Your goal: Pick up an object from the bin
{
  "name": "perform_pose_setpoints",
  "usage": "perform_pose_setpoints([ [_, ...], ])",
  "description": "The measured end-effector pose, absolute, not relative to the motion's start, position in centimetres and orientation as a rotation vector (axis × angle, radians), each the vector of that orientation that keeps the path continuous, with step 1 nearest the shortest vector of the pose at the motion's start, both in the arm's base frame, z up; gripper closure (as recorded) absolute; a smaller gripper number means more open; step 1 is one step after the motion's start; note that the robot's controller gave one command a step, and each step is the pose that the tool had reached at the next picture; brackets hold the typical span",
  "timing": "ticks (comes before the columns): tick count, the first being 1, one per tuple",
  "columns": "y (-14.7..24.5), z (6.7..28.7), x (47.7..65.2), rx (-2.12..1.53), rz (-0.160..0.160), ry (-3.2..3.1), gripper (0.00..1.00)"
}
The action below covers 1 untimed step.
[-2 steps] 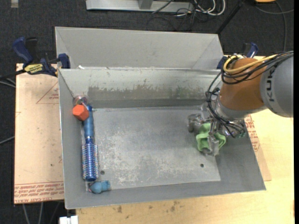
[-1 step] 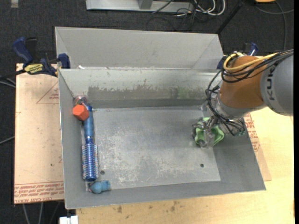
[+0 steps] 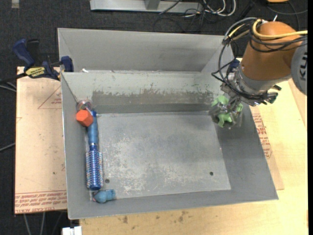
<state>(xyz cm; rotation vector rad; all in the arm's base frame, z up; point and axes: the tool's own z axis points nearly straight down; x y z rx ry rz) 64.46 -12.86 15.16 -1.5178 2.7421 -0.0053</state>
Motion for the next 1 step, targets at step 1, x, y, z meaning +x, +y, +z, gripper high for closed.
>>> perform_pose_setpoints([
  [1,-13.12,23.93,61.27,-1.568,-0.01,2.712,1.0],
])
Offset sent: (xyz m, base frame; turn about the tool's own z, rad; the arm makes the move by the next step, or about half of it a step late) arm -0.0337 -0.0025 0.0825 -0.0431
